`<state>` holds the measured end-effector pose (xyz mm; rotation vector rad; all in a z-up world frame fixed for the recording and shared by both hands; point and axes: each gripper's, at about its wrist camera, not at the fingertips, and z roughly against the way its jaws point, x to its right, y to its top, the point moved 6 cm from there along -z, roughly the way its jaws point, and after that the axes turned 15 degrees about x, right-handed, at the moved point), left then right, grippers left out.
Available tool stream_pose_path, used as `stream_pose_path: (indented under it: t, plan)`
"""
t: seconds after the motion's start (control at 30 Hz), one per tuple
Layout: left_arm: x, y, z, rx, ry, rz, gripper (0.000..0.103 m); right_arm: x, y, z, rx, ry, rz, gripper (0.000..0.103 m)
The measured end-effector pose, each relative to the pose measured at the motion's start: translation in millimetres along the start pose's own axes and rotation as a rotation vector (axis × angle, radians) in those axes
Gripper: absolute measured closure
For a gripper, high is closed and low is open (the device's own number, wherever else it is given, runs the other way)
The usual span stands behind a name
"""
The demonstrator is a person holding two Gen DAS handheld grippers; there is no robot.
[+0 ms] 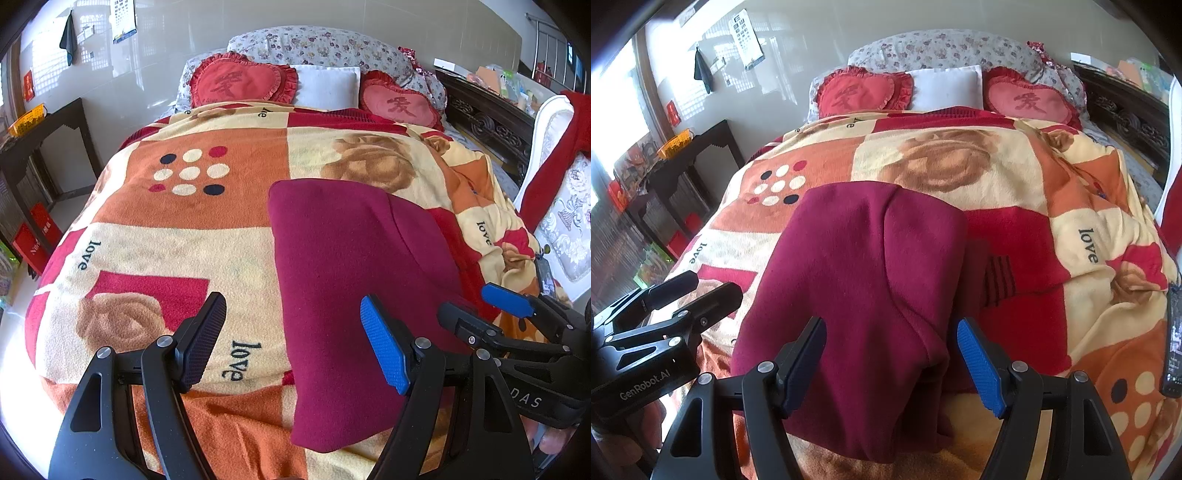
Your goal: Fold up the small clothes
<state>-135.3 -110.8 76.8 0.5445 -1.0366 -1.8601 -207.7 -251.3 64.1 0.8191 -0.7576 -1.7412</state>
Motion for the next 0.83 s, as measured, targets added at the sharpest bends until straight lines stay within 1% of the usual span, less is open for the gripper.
stream_pose_path:
  t: [0.33,0.5,0.63,0.7,0.77,0.83]
  plan:
    - [-0.6,0.5,0.0,0.001,-0.004,0.001,0.027,0.4,-3.2,-3.6,-0.014,0.000,0.002,0.032]
    - [-5.4,-1.9,-4.8,0.012,-0.038,0.045,0.027,1.1,-4.2,-7.0,-0.021,0.003,0.000,0.032]
    - [-23.2,0.7,-12.3,0.010,0.000,0.056,0.027,12.3,0.2,-8.9,-0.013,0.002,-0.007,0.032]
    - [-34.9,3.5,-14.3,0.025,0.022,0.071,0.027,29.7,7.5,-9.7,0.001,-0.041,-0.022,0.032]
    - [-45.1,6.9,-15.5,0.028,0.041,0.088,0.027,49.4,14.1,-9.9,0.012,-0.068,-0.080,0.032]
    - [-53.7,7.9,-18.0,0.027,0.059,0.102,0.027,62.2,18.1,-10.5,0.011,-0.074,-0.122,0.032]
